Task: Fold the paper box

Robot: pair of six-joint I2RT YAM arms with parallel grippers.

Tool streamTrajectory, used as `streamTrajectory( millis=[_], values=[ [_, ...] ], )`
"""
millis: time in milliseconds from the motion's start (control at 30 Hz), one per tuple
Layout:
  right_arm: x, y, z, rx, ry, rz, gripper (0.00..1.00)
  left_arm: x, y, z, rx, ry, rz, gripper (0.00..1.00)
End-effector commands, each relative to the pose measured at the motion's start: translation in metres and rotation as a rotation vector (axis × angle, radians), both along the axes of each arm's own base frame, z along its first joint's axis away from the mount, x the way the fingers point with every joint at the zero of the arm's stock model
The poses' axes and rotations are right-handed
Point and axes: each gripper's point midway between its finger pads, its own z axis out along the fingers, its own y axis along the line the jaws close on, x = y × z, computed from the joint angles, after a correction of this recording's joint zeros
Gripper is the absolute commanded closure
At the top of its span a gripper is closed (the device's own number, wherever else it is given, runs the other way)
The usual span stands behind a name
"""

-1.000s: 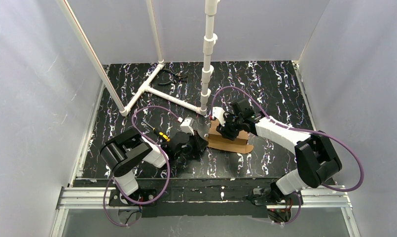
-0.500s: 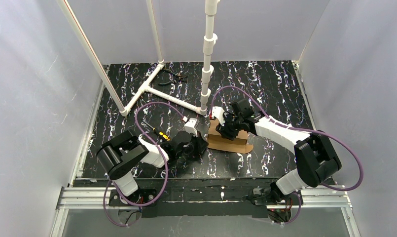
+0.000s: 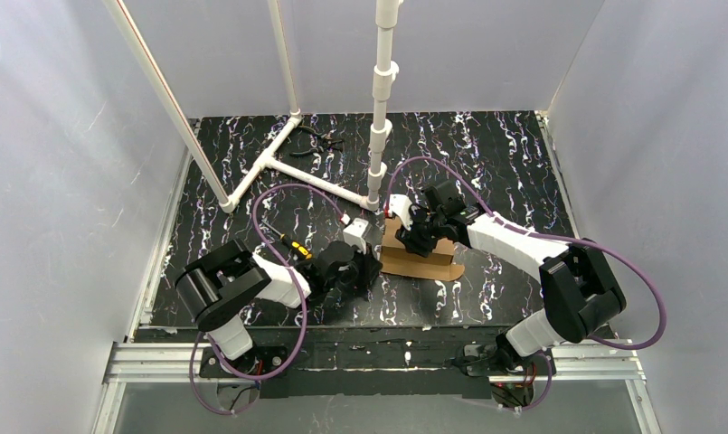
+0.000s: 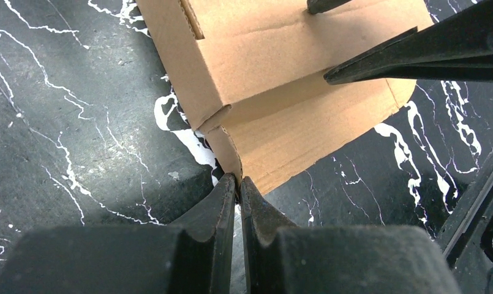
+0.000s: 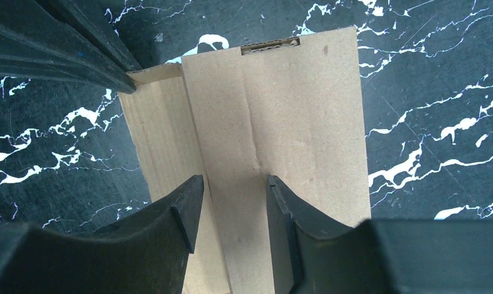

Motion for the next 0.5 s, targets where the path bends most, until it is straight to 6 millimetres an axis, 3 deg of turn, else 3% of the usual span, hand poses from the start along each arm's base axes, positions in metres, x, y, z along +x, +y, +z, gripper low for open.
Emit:
streamTrajectory(
  millis=[0,167,467],
  values=[
    [-0.034,-0.018,-0.038,-0.101,0.179,-0.011,0.5,-0.001,-0.018,0.029,-0.012,-0.071,-0.084,0.94],
    [-0.034,-0.018,-0.039,-0.102,0.183,-0.01,0.5,0.001,-0.021,0.034,0.009,-0.084,-0.107,0.93],
    [-0.035,-0.018,-0.039,-0.102,0.185,-0.007,0.5,0.011,-0.01,0.039,0.003,-0.038,-0.038,0.93]
  ],
)
